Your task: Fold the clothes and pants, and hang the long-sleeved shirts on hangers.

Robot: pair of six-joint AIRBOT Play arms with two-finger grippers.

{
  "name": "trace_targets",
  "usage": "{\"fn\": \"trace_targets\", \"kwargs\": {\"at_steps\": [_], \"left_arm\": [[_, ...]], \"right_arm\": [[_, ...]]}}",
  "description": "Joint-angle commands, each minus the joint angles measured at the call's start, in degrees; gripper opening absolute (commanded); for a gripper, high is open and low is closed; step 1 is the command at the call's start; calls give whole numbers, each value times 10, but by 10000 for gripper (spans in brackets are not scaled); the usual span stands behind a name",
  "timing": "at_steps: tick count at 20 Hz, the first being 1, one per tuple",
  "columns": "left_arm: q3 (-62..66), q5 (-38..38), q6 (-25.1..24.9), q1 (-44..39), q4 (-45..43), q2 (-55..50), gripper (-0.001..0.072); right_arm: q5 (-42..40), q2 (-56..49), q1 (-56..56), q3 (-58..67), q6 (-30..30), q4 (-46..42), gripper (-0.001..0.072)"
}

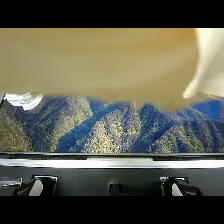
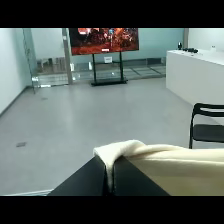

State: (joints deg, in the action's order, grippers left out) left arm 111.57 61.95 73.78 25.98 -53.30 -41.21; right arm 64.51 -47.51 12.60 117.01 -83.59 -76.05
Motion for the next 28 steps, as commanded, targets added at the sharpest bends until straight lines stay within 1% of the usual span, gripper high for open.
{"fn": "trace_targets", "kwargs": {"at_steps": [1,3,5,6,7,8,9,11,12,13,15,17,18,20,22,24,26,28], "left_arm": [[7,7,18,0,-18,12,20],[5,81,38,0,-12,-14,20],[-31,172,61,-2,28,-60,19],[-71,196,60,-14,49,-87,19],[-118,195,59,-36,50,-110,19],[-176,184,60,-65,45,-138,19],[-235,165,57,-94,37,-168,19],[-332,117,49,-139,9,-235,19],[-366,88,49,-154,-10,-278,19],[-381,72,49,-161,-13,-321,19],[-374,61,49,-168,-7,-414,19],[-351,40,49,-167,32,-491,19],[-336,25,48,-168,50,-516,19],[-299,-16,47,-168,60,-548,20],[-264,-75,45,-169,59,-559,19],[-247,-138,27,-177,59,-559,19],[-247,-195,27,-191,59,-563,19],[-247,-221,27,-209,59,-582,20]], "right_arm": [[8,33,0,2,-24,-59,35],[74,22,0,1,-27,-76,36],[195,-21,-1,-17,-35,-73,35],[256,-52,-1,-33,-43,-71,35],[305,-92,-1,-61,-43,-71,35],[334,-132,-1,-94,-43,-66,35],[342,-176,-1,-136,-43,-45,34],[308,-260,-1,-214,-43,3,34],[277,-307,-1,-242,-56,14,34],[270,-352,-6,-251,-76,24,34],[255,-435,-29,-251,-85,44,34],[187,-492,-60,-251,-85,49,35],[133,-509,-71,-251,-86,49,35],[-8,-525,-80,-251,-97,49,35],[-138,-524,-79,-251,-119,48,35],[-242,-526,-78,-251,-148,31,35],[-290,-537,-77,-251,-174,21,35],[-281,-559,-78,-251,-192,15,35]]}}
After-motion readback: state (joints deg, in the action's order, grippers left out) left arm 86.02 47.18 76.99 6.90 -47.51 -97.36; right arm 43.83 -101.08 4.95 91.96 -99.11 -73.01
